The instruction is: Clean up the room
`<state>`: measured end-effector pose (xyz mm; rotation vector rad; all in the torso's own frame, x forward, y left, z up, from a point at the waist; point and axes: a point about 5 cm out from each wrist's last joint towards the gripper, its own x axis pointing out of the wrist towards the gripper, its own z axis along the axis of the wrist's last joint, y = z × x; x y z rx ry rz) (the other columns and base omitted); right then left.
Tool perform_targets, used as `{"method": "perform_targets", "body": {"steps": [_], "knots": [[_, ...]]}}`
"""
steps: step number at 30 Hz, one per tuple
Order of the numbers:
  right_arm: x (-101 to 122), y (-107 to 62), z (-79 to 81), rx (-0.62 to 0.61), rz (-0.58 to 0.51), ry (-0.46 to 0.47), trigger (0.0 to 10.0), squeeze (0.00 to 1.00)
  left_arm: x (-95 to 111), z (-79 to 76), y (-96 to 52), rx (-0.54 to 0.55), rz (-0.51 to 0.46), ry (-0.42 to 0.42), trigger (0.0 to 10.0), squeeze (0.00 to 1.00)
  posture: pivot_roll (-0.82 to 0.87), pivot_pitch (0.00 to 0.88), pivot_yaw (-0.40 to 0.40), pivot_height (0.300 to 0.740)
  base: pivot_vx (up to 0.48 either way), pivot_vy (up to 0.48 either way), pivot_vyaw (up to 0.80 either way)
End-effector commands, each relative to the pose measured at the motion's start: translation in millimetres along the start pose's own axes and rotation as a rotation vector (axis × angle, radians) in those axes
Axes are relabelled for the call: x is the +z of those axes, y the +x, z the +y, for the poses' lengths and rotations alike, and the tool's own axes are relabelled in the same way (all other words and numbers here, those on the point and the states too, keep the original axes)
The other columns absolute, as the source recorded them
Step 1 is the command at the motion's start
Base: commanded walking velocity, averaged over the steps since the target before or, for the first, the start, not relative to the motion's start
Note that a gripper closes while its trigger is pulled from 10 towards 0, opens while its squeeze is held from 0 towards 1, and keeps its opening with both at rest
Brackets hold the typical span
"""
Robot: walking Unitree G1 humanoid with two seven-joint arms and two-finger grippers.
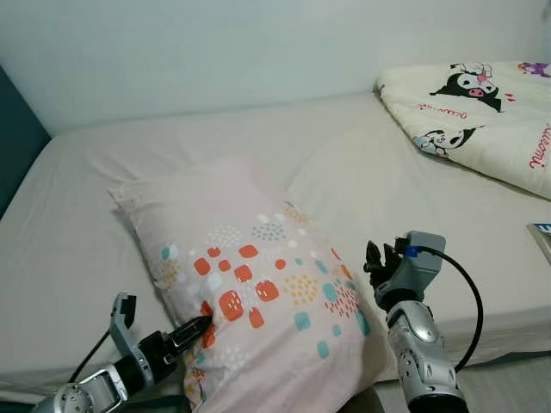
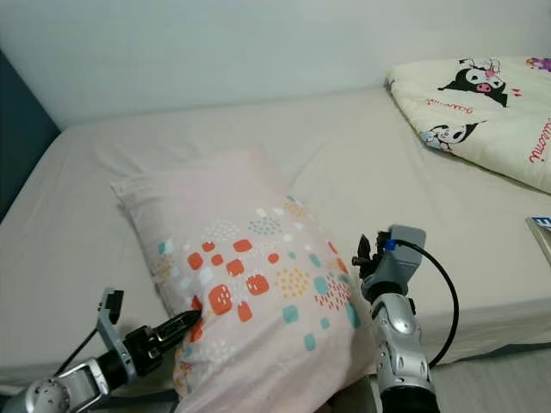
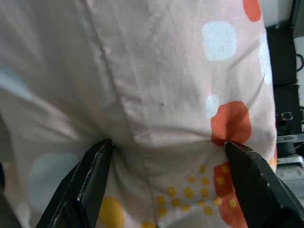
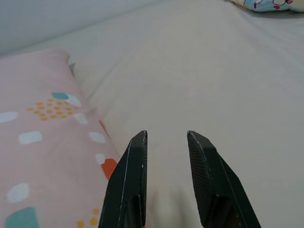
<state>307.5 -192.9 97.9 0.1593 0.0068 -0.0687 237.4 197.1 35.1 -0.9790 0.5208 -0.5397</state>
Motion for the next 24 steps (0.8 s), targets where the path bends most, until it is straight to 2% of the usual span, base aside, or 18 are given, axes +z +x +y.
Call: {"method": "perform_targets", "body": {"steps": [1, 5, 7, 8, 16, 18, 19, 22, 24], "knots": [[-10, -4.1, 7.1, 0.025, 0.029, 0.016, 10.0, 0.0, -14, -9.8, 7.3, -0.093, 0.051, -0.075, 10.0, 1.0, 0.0, 0.168, 0.035, 0.617, 0.0, 0.0, 0.0], [-12, -4.8, 8.8, 0.03, 0.034, 0.018, 10.0, 0.0, -17, -13.9, 8.7, -0.128, 0.07, -0.092, 10.0, 1.0, 0.0, 0.168, 0.035, 0.617, 0.0, 0.0, 0.0], [-15, -6.2, 12.1, 0.036, 0.041, 0.023, 10.0, 0.0, -17, -21.9, 7.0, -0.196, 0.068, -0.141, 10.0, 1.0, 0.0, 0.172, 0.036, 0.617, 0.0, 0.0, 0.0], [-15, -6.2, 12.1, 0.036, 0.041, 0.023, 10.0, 0.0, -17, -21.9, 7.0, -0.196, 0.068, -0.141, 10.0, 1.0, 0.0, 0.172, 0.036, 0.617, 0.0, 0.0, 0.0], [-19, -6.5, 21.0, 0.062, 0.054, 0.032, 10.0, 0.0, 1, -29.8, 9.0, -0.267, -0.062, -0.215, 10.0, 1.0, 0.01, 0.177, 0.034, 0.617, 0.0, 0.0, 0.0], [-19, -6.5, 22.5, 0.065, 0.055, 0.034, 10.0, 0.0, 0, -31.4, 10.9, -0.267, -0.05, -0.202, 10.0, 1.0, 0.01, 0.177, 0.034, 0.617, 0.0, 0.0, 0.0], [-20, -6.6, 25.4, 0.072, 0.059, 0.037, 10.0, 0.0, -11, -33.3, 16.2, -0.239, 0.047, -0.128, 10.0, 1.0, 0.01, 0.178, 0.034, 0.617, 0.0, 0.0, 0.0], [-21, -6.6, 26.0, 0.073, 0.06, 0.038, 10.0, 0.0, -14, -33.9, 17.2, -0.233, 0.074, -0.109, 10.0, 1.0, 0.01, 0.178, 0.034, 0.617, 0.0, 0.0, 0.0], [-23, -6.7, 30.0, 0.082, 0.065, 0.041, 10.0, 0.0, -34, -28.3, 26.5, -0.142, 0.178, 0.026, 10.0, 1.0, 0.02, 0.176, 0.037, 0.617, 0.0, 0.0, 0.0]]}}
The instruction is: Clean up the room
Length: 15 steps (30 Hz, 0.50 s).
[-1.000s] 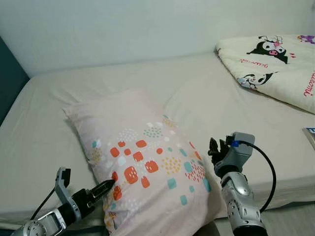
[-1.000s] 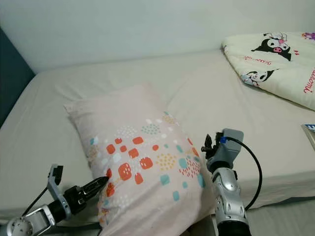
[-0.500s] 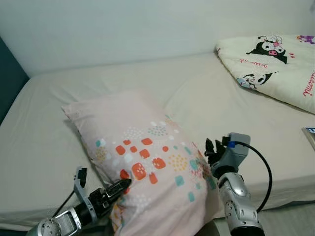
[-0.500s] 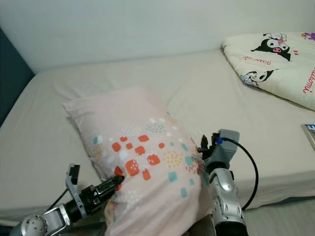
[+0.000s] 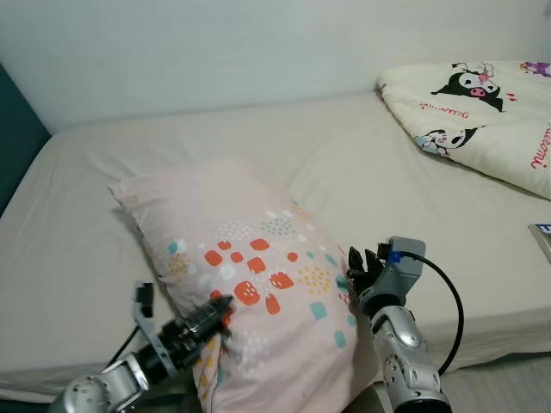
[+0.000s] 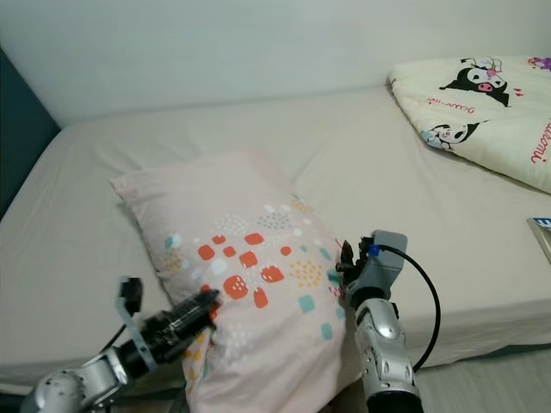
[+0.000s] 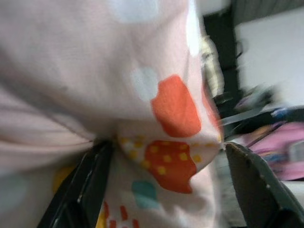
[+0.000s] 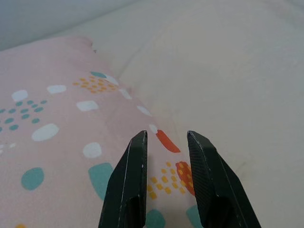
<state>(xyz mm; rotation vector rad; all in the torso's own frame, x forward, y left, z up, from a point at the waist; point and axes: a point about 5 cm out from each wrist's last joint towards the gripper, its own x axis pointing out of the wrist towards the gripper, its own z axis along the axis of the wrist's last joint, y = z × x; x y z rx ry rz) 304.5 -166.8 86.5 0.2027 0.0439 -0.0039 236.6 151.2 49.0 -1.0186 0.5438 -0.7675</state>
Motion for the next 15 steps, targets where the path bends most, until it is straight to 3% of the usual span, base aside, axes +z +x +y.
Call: {"method": "perform_targets", "body": {"steps": [1, 5, 12, 14, 15], "knots": [[-7, -1.4, 6.1, 0.019, 0.022, 0.0, 10.0, 0.0, -11, 5.0, 0.6, 0.048, 0.06, 0.031, 10.0, 1.0, 0.02, 0.176, 0.037, 0.617, 0.0, 0.0, 0.0], [-10, -1.6, 11.4, 0.031, 0.027, 0.003, 10.0, 0.0, -24, 23.2, 13.8, 0.215, 0.106, 0.167, 10.0, 1.0, 0.02, 0.176, 0.041, 0.617, 0.0, 0.0, 0.0], [-11, -1.1, 15.4, 0.042, 0.029, 0.008, 10.0, 0.0, -17, 35.9, 19.9, 0.343, 0.072, 0.261, 10.0, 1.0, 0.02, 0.173, 0.042, 0.617, 0.0, 0.0, 0.0], [-11, -1.1, 16.3, 0.045, 0.029, 0.009, 10.0, 0.0, -14, 36.0, 21.2, 0.346, 0.055, 0.265, 10.0, 0.95, 0.02, 0.171, 0.042, 0.617, 0.0, 0.0, 0.0], [-11, -1.0, 17.0, 0.048, 0.03, 0.01, 10.0, 0.0, -13, 35.4, 22.8, 0.342, 0.041, 0.264, 10.0, 0.31, 0.02, 0.165, 0.043, 0.617, 0.0, 0.0, 0.0]]}}
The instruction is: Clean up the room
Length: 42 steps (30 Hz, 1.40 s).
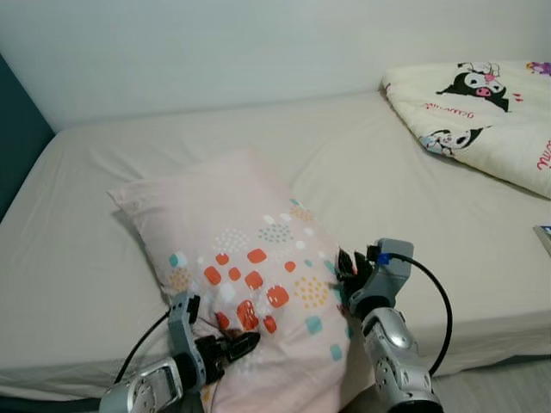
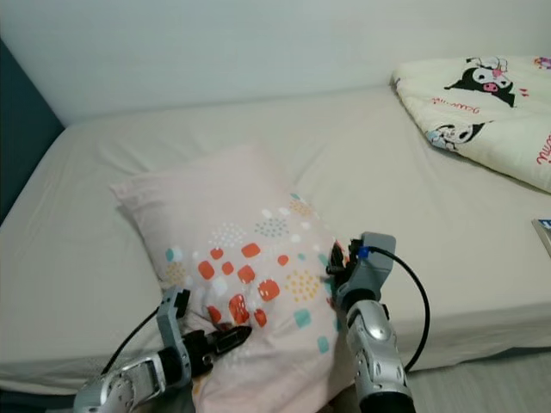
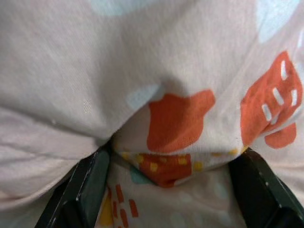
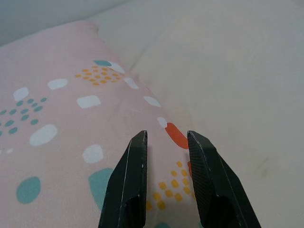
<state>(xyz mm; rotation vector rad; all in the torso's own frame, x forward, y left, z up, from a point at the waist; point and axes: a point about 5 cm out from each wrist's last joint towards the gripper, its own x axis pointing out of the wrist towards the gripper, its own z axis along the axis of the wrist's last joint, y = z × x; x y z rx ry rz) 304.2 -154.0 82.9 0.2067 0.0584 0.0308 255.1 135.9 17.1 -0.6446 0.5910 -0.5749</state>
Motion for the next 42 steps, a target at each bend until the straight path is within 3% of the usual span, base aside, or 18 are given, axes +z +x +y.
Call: {"method": "perform_targets", "body": {"steps": [1, 2, 8, 9, 11, 12, 15, 19, 26, 33, 34, 37, 38, 39, 40, 42], "knots": [[-5, -0.7, 5.1, 0.015, 0.012, 0.007, 10.0, 0.0, -5, 4.9, -0.5, 0.037, 0.008, -0.015, 10.0, 0.31, 0.02, 0.165, 0.043, 0.617, 0.0, 0.0, 0.0], [-5, -0.2, 6.0, 0.019, 0.013, 0.009, 10.0, 0.0, -4, 2.6, 2.6, 0.024, -0.002, -0.021, 10.0, 0.0, 0.02, 0.167, 0.044, 0.617, 0.0, 0.0, 0.0], [-6, 1.3, 9.5, 0.028, 0.015, 0.015, 10.0, 0.0, -4, -13.1, 15.9, -0.063, -0.026, -0.023, 10.0, 0.0, 0.02, 0.164, 0.052, 0.617, 0.0, 0.0, 0.0], [-7, 1.8, 10.4, 0.029, 0.016, 0.017, 10.0, 0.0, -4, -17.7, 19.5, -0.086, -0.027, -0.018, 8.2, 0.0, 0.02, 0.17, 0.054, 0.617, 0.0, 0.0, 0.0], [-7, 1.8, 10.4, 0.029, 0.016, 0.017, 10.0, 0.0, -4, -17.7, 19.5, -0.086, -0.027, -0.018, 8.2, 0.0, 0.02, 0.17, 0.054, 0.617, 0.0, 0.0, 0.0], [-7, 2.0, 11.0, 0.03, 0.016, 0.018, 10.0, 0.0, -5, -20.7, 23.0, -0.1, -0.029, -0.008, 0.0, 0.0, 0.02, 0.17, 0.054, 0.617, 0.0, 0.0, 0.0], [-7, 1.2, 11.9, 0.032, 0.016, 0.022, 10.0, 0.0, -9, -31.9, 30.9, -0.158, -0.036, 0.028, 0.0, 0.0, 0.02, 0.168, 0.055, 0.617, 0.0, 0.0, 0.0], [-9, -0.3, 12.4, 0.037, 0.02, 0.022, 10.0, 0.0, -7, -37.9, 34.3, -0.183, -0.061, -0.01, 0.0, 0.0, 0.02, 0.17, 0.054, 0.617, 0.0, 0.0, 0.0], [-8, 1.4, 11.7, 0.034, 0.015, 0.023, 10.0, 0.0, -2, -31.8, 35.8, -0.134, -0.074, 0.011, 0.0, 0.0, 0.03, 0.166, 0.062, 0.617, 0.0, 0.0, 0.0], [-1, 1.8, 11.8, 0.037, -0.031, 0.029, 10.0, 0.0, 16, -23.6, 34.9, -0.053, -0.16, 0.069, 0.0, 0.0, 0.03, 0.162, 0.064, 0.617, 0.0, 0.0, 0.0], [-2, 1.6, 2.7, -0.004, -0.018, 0.014, 10.0, 0.0, 29, -12.6, 31.0, 0.042, -0.155, 0.182, 0.0, 0.0, 0.03, 0.168, 0.065, 0.617, 0.0, 0.0, 0.0], [-2, 1.6, -1.1, -0.021, -0.01, 0.007, 10.0, 0.0, 33, -8.3, 29.4, 0.078, -0.148, 0.227, 0.0, 0.0, 0.03, 0.169, 0.065, 0.617, 0.0, 0.0, 0.0], [-7, 2.3, -13.7, -0.078, 0.039, -0.023, 10.0, 0.0, 45, 17.4, 20.1, 0.317, -0.065, 0.462, 0.0, 0.0, 0.03, 0.176, 0.058, 0.617, 0.0, 0.0, 0.0], [-7, 2.3, -13.7, -0.078, 0.039, -0.023, 10.0, 0.0, 45, 17.4, 20.1, 0.317, -0.065, 0.462, 0.0, 0.0, 0.03, 0.176, 0.058, 0.617, 0.0, 0.0, 0.0], [-8, 2.3, -18.6, -0.094, 0.052, -0.031, 10.0, 0.0, 55, 29.9, 12.7, 0.436, -0.047, 0.553, 0.0, 0.0, 0.02, 0.18, 0.056, 0.617, 0.0, 0.0, 0.0], [-9, 1.5, -22.7, -0.091, 0.058, -0.026, 10.0, 0.0, 72, 46.1, -0.2, 0.602, -0.038, 0.657, 0.0, 0.0, 0.02, 0.183, 0.053, 0.617, 0.0, 0.0, 0.0]]}}
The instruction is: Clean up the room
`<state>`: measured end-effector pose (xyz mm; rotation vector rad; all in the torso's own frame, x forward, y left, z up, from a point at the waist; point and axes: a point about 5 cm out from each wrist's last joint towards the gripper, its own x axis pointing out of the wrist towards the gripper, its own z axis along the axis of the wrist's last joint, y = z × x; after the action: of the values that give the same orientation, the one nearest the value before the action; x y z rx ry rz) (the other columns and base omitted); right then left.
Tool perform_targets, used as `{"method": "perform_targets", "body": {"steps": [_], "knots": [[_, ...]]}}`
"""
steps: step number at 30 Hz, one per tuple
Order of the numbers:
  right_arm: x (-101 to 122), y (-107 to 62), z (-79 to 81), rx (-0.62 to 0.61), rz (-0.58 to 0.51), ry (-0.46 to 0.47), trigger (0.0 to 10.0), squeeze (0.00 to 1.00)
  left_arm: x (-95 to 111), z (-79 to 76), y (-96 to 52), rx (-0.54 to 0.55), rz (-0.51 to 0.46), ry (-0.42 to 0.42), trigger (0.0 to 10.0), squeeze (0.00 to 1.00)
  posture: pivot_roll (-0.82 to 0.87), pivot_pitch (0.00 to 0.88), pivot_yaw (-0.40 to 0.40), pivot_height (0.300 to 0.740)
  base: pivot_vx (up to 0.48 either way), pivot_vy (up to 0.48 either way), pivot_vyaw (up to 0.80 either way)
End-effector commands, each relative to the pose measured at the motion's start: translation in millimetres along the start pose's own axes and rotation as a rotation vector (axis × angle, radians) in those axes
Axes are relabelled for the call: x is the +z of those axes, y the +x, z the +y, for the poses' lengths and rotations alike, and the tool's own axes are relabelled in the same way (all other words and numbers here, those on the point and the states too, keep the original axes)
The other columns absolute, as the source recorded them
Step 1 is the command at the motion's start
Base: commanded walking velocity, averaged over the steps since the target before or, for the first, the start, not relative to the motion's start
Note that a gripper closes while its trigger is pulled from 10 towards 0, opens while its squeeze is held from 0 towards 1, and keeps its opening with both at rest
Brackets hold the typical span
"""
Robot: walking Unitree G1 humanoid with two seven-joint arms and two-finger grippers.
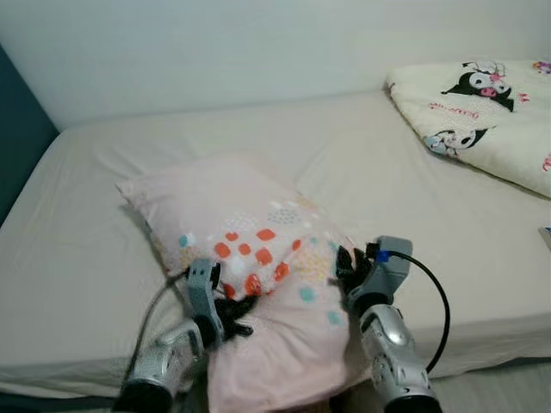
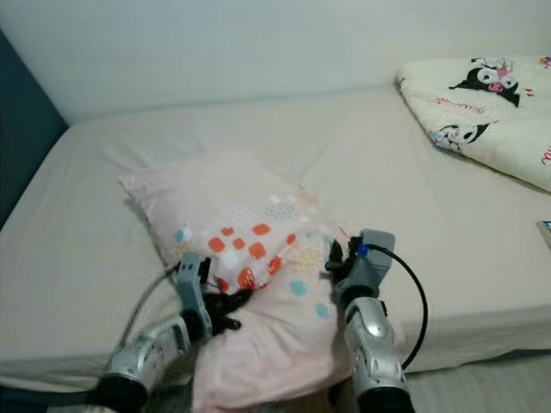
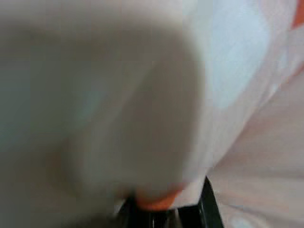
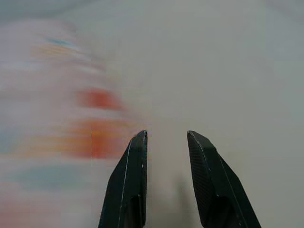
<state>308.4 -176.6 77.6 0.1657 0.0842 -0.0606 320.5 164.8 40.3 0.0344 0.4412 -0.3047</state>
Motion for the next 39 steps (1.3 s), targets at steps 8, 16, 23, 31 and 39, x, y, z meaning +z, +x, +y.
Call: {"method": "perform_targets", "body": {"steps": [8, 16, 23, 31, 39], "knots": [[-14, -6.1, 0.8, 0.055, 0.018, 0.112, 10.0, 1.0, -14, 37.5, -10.6, 0.219, 0.106, 0.135, 0.0, 0.0, 0.01, 0.185, 0.05, 0.617, 0.0, 0.0, 0.0], [-25, -3.8, 17.9, 0.258, 0.03, 0.344, 10.0, 1.0, -25, 20.0, -5.8, 0.14, 0.119, 0.201, 0.0, 0.0, 0.02, 0.187, 0.046, 0.617, 0.0, 0.0, 0.0], [-51, -8.3, 24.0, 0.327, 0.169, 0.394, 10.0, 1.0, -31, 10.7, -4.3, 0.1, 0.117, 0.236, 0.0, 0.0, 0.03, 0.189, 0.045, 0.617, 0.0, 0.0, 0.0], [-55, -6.9, 51.3, 0.543, 0.23, 0.463, 10.0, 1.0, -33, -0.6, -2.5, 0.039, 0.092, 0.241, 0.0, 0.0, 0.05, 0.181, 0.043, 0.617, 0.0, 0.0, 0.0], [-80, -20.6, 73.2, 0.693, 0.444, 0.254, 10.0, 0.0, -29, -16.4, 1.4, -0.034, 0.037, 0.214, 0.0, 0.0, 0.05, 0.169, 0.043, 0.617, 0.0, 0.0, 0.0]]}}
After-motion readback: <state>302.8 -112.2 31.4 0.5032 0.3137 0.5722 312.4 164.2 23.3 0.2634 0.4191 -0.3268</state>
